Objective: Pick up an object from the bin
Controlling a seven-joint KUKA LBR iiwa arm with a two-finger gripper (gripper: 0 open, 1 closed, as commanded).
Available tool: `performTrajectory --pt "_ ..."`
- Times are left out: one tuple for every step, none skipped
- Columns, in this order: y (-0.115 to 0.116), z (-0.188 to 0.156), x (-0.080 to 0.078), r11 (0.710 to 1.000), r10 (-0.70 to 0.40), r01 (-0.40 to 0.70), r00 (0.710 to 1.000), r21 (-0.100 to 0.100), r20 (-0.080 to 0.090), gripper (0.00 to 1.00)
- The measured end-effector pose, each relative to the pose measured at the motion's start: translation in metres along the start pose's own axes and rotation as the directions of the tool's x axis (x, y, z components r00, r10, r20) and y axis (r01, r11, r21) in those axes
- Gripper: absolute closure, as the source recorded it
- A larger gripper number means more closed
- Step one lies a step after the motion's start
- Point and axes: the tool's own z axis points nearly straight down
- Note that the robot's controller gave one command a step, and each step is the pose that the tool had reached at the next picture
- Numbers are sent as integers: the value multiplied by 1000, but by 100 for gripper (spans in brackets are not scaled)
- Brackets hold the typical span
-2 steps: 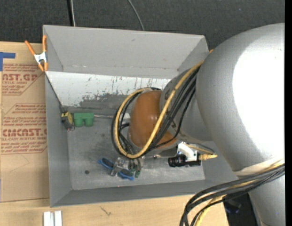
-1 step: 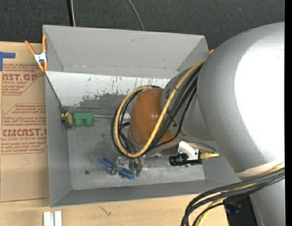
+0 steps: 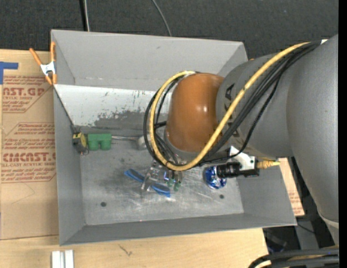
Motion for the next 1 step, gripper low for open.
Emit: performTrajectory --pt "1 -12 0 1000 -1 1 1000 3 -5 100"
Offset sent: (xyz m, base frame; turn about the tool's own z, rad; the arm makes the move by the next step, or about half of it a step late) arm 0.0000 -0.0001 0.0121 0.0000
